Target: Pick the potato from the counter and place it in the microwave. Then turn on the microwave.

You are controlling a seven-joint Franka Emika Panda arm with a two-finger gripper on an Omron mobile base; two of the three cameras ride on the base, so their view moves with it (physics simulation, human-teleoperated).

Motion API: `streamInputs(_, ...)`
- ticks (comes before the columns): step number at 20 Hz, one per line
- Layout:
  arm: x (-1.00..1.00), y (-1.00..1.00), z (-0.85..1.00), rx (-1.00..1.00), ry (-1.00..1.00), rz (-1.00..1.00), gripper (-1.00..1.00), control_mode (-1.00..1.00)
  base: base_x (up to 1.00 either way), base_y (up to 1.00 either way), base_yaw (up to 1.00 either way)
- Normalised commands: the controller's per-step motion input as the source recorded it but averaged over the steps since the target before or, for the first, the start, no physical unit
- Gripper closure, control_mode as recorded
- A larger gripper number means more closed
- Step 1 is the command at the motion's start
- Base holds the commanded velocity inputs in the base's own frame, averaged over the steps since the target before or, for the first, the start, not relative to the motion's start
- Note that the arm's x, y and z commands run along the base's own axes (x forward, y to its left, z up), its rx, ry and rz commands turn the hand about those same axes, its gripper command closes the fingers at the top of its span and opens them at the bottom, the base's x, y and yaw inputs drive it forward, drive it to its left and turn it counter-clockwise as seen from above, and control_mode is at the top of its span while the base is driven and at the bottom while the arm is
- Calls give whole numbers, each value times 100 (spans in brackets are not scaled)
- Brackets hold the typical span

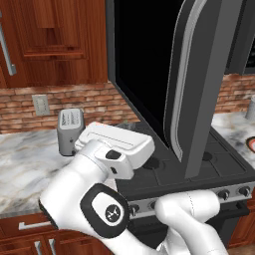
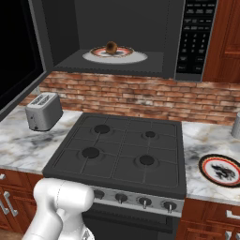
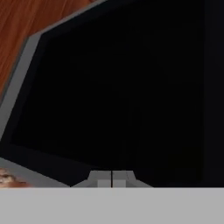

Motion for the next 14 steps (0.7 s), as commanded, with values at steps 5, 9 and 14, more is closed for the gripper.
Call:
streamInputs(5, 5, -50, 20, 0, 0, -9, 100, -100, 0, 0, 0)
streamInputs(9, 0, -57, 18, 0, 0, -8, 100, -100, 0, 0, 0)
streamInputs(14, 0, -60, 22, 0, -2, -7, 100, -100, 0, 0, 0)
